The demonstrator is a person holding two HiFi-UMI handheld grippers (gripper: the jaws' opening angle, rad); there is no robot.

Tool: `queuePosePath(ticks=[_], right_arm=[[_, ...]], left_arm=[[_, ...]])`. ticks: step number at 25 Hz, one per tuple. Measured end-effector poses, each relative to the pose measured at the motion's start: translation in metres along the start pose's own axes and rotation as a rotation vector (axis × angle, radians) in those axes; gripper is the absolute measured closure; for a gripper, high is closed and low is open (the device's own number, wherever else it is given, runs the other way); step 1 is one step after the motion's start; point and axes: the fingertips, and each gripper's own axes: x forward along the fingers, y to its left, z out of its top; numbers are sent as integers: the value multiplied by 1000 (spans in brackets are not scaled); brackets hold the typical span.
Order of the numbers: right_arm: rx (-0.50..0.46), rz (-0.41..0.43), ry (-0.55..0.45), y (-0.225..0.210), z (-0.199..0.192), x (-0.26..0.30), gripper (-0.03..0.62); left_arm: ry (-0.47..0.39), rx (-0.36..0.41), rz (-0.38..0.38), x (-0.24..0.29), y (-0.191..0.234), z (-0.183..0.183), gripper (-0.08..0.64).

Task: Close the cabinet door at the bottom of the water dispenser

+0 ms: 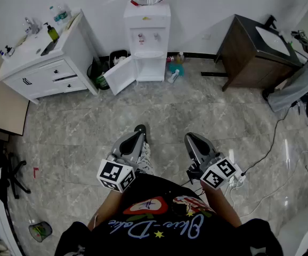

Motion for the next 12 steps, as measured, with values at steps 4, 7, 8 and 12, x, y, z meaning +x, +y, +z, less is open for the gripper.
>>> queuePosePath(ticks=[4,7,8,12], right_arm=[[-26,13,14,-38,7,84,575],[-3,-13,22,-74,21,161,575],[3,-20,22,-85,28,190,575],[4,-52,43,-125,45,295,575]], left_arm=[[-30,-1,-9,65,80,15,561],[-34,2,-57,121,133,34,561],[-28,9,-71,139,152,41,561],[59,10,-102,200,228,57,561]])
